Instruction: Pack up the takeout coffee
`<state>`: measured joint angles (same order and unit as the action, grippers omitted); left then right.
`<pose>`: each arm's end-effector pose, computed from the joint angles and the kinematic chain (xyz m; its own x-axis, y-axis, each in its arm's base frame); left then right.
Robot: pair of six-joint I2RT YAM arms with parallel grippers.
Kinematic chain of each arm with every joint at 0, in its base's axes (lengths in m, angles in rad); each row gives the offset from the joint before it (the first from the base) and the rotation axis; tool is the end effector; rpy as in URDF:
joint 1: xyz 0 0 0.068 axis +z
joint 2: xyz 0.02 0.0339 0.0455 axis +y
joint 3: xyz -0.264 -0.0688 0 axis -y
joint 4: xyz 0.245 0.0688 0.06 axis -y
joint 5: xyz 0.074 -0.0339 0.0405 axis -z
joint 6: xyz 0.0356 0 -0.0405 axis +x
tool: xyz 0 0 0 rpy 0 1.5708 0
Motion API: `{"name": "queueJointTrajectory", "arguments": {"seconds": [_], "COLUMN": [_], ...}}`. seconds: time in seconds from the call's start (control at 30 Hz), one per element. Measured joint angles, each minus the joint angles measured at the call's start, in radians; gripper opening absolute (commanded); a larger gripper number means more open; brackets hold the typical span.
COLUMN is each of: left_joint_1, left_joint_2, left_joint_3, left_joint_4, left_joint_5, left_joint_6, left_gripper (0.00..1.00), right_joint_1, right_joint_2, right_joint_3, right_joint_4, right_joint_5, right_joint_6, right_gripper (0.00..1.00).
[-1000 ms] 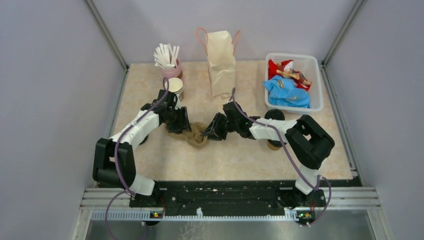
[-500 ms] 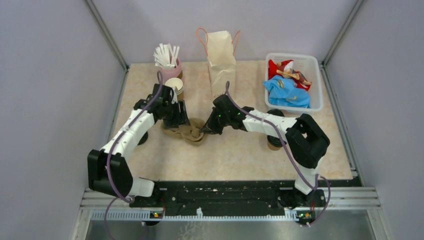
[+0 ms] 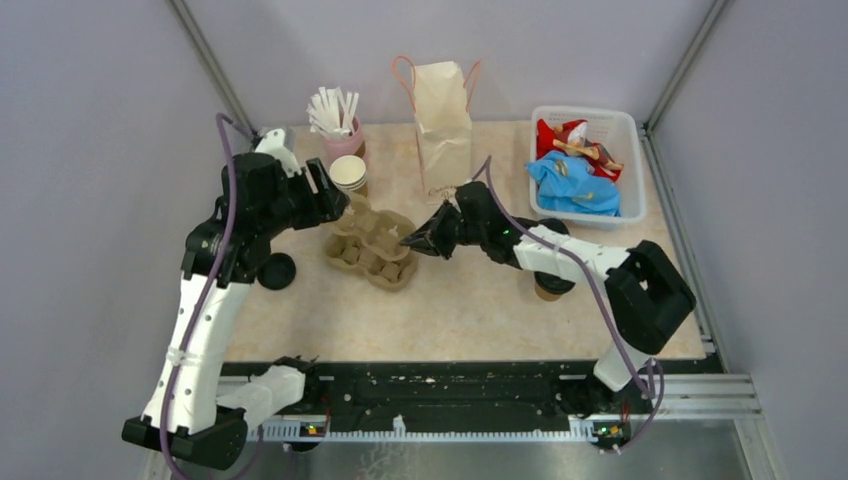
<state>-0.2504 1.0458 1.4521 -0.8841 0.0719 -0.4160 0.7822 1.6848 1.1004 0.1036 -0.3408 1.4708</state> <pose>0.1798 -0.0486 0.4435 -0.5323 -0.2799 -0.7989 0.1026 0.9155 -0.3891 0.2632 0.2783 0.2409 -0.9029 0.4248 0.0653 0.2391 0.3702 0.8976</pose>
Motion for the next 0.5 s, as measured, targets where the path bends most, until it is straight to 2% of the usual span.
{"name": "queueJointTrajectory", "arguments": {"seconds": [0.1, 0.2, 0.27, 0.3, 0.4, 0.5], "left_joint_1": [0.0, 0.0, 0.0, 0.0, 0.0, 0.0], "left_joint_2": [-0.033, -0.079, -0.098, -0.101, -0.077, 0.013], "left_joint_3": [-0.03, -0.102, -0.154, -0.176, -0.237, -0.273], "left_joint_4": [-0.039, -0.064, -0.078, -0.084, -0.077, -0.049], "left_joint_5": [-0.01, 0.005, 0.018, 0.023, 0.041, 0.062], "left_joint_6": [-0.021, -0.037, -0.047, -0.053, -0.05, -0.008], "left_gripper": [0.73, 0.75, 0.77, 0.79, 0.86, 0.86], "right_joint_1": [-0.04, -0.132, -0.231, -0.238, -0.316, -0.326], "right_joint_2": [-0.077, -0.196, -0.283, -0.291, -0.365, -0.425], "right_joint_3": [-0.001, 0.055, 0.186, 0.198, 0.389, 0.6], "right_joint_4": [-0.143, -0.372, -0.584, -0.595, -0.795, -0.943], "right_joint_5": [0.015, 0.07, 0.143, 0.149, 0.225, 0.257], "right_joint_6": [-0.087, -0.233, -0.386, -0.399, -0.571, -0.715], "right_gripper": [0.0, 0.0, 0.0, 0.0, 0.0, 0.0]}}
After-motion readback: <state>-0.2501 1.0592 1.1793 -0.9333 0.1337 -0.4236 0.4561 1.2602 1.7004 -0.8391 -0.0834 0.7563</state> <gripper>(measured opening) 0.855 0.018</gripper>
